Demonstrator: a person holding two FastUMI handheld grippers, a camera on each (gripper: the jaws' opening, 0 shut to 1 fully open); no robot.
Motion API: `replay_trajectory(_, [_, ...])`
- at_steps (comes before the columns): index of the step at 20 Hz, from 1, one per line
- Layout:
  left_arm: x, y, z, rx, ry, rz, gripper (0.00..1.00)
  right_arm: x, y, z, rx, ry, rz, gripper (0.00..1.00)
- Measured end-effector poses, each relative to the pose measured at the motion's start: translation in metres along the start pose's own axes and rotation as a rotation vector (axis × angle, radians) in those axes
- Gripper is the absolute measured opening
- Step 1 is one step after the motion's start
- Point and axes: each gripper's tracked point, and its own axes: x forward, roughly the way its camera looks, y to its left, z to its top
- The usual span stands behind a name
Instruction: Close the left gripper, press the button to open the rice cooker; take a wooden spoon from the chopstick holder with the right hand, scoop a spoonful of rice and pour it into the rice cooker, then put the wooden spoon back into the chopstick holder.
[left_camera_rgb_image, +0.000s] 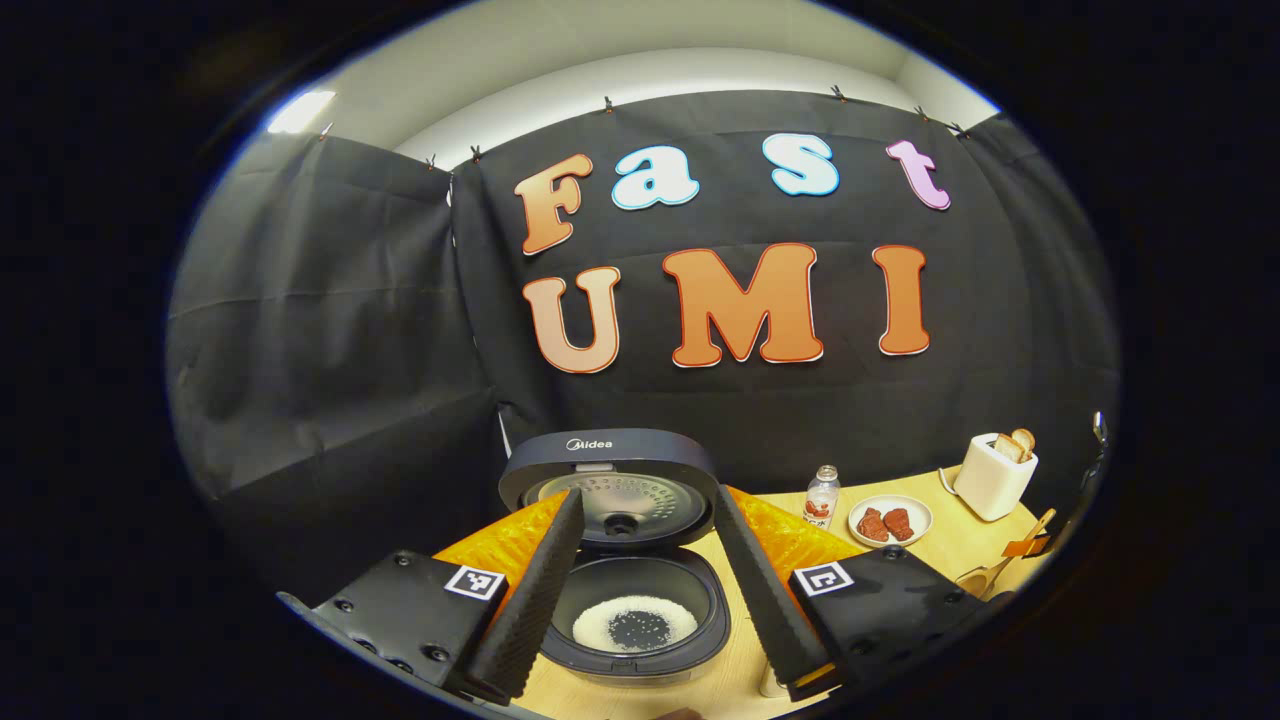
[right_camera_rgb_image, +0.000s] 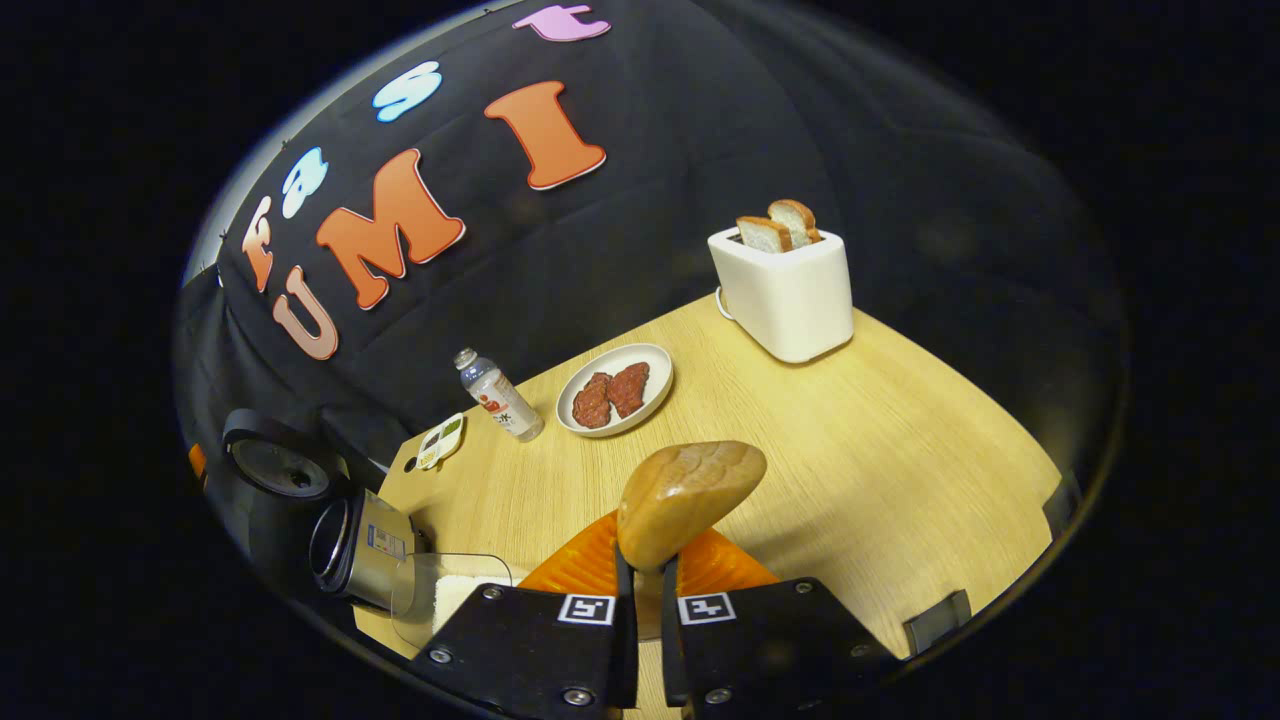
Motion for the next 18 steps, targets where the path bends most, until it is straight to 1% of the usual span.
replay_trajectory(3, [0.001,0.008,0.000,-0.012,-0.021,0.007,0.84,-0.023,0.026,0.024,-0.074,-0.055,0.014,0.09])
replay_trajectory(4, [0.002,0.009,-0.001,-0.013,-0.026,0.005,0.96,-0.031,0.038,0.028,-0.099,-0.058,0.027,0.09])
replay_trajectory(6, [0.004,0.014,-0.003,-0.010,-0.029,0.001,0.96,-0.047,0.064,0.037,-0.136,-0.076,0.060,0.09])
replay_trajectory(8, [0.006,0.020,-0.007,-0.018,-0.025,-0.003,0.96,-0.055,0.099,0.039,-0.156,-0.096,0.117,0.09])
replay_trajectory(9, [0.007,0.022,-0.008,-0.026,-0.026,-0.006,0.96,-0.058,0.112,0.036,-0.166,-0.093,0.143,0.09])
replay_trajectory(11, [0.010,0.032,-0.011,-0.031,-0.023,-0.004,0.96,-0.055,0.134,0.023,-0.200,-0.079,0.172,0.09])
replay_trajectory(14, [0.011,0.050,-0.012,-0.039,-0.028,0.012,0.96,-0.047,0.156,0.002,-0.295,-0.065,0.173,0.09])
replay_trajectory(15, [0.011,0.057,-0.014,-0.042,-0.027,0.025,0.84,-0.044,0.162,-0.006,-0.341,-0.071,0.166,0.09])
replay_trajectory(16, [0.011,0.062,-0.017,-0.045,-0.022,0.031,0.90,-0.038,0.166,-0.012,-0.390,-0.080,0.152,0.09])
replay_trajectory(18, [0.011,0.073,-0.024,-0.046,-0.008,0.044,0.90,-0.024,0.169,-0.033,-0.502,-0.074,0.109,0.09])
